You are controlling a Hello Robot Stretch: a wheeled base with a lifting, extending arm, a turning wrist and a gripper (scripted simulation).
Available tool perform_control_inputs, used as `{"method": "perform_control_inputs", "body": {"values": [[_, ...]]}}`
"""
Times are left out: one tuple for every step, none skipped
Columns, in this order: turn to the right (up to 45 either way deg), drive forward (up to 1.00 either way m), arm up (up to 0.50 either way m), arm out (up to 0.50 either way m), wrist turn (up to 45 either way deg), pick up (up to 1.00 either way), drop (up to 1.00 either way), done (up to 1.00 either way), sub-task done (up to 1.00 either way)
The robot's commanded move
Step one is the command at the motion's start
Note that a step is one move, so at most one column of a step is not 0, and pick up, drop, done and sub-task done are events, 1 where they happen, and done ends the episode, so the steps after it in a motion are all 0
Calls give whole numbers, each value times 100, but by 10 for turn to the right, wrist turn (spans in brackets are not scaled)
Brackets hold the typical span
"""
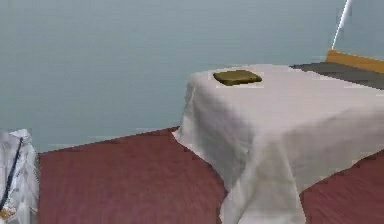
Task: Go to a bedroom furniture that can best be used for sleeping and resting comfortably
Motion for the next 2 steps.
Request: {"method": "perform_control_inputs", "body": {"values": [[0, 5, 0, 0, 0, 0, 0, 0, 0], [240, 0, 0, 0, 0, 0, 0, 0, 0]]}}
